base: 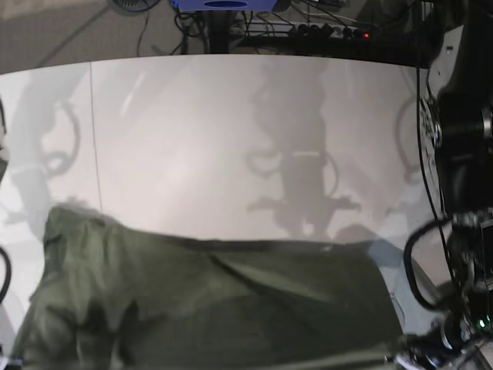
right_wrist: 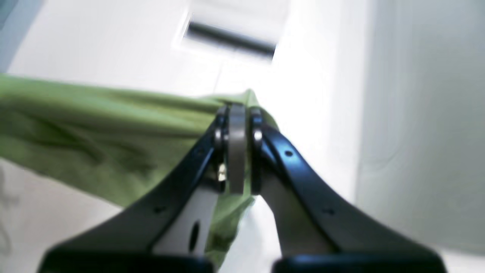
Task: Layout the t-shirt on the table in an organized manner, then fold the t-shirt properly
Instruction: 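Lift the green shirt's edge with both grippers and fold it over the shirt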
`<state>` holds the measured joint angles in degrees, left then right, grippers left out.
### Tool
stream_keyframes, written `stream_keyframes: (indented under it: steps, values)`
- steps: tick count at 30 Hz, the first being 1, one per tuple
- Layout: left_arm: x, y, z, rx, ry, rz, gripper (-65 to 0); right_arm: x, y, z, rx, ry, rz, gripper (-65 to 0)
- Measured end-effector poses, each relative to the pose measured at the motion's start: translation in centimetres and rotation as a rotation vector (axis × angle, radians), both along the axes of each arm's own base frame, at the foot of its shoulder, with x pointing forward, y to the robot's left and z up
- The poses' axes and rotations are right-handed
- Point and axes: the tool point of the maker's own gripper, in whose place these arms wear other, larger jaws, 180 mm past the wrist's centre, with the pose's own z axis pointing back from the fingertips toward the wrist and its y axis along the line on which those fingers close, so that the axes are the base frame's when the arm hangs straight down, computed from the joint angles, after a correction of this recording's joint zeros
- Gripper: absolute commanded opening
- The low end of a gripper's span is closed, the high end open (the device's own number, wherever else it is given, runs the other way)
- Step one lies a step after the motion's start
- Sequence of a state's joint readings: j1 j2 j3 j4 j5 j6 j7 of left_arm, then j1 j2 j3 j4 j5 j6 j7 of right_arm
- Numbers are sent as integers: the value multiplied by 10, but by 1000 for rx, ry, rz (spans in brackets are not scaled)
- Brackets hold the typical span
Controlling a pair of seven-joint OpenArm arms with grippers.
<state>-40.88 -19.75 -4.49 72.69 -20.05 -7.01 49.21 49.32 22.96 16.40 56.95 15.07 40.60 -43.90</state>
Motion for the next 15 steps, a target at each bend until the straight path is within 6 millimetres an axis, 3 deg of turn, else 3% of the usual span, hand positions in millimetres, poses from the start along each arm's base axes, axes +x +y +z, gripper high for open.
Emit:
stream_keyframes:
  steps: [4, 7, 9, 10, 12, 13, 15]
  values:
    - [26, -1, 79, -29, -138, -9, -650, 12, -16, 69, -24, -138, -23, -650]
    - [33, -3, 143, -28, -263, -16, -650, 13, -24, 115, -41, -230, -32, -650]
    - [33, -1, 166, -25, -310, -12, -650, 7, -28, 144, -78, -295, -42, -650]
    - [30, -2, 171, -18, -313, -11, -650, 2, -28, 158, -95, -325, -44, -650]
    - [23, -7, 162, -3, -280, -27, -650, -10, -33, 162, -150, -320, -65, -650]
    - [17, -8, 152, 0, -265, -25, -650, -16, -35, 154, -173, -301, -74, -650]
    - [0, -6, 110, -1, -210, -19, -650, -27, -35, 108, -217, -199, -77, -650]
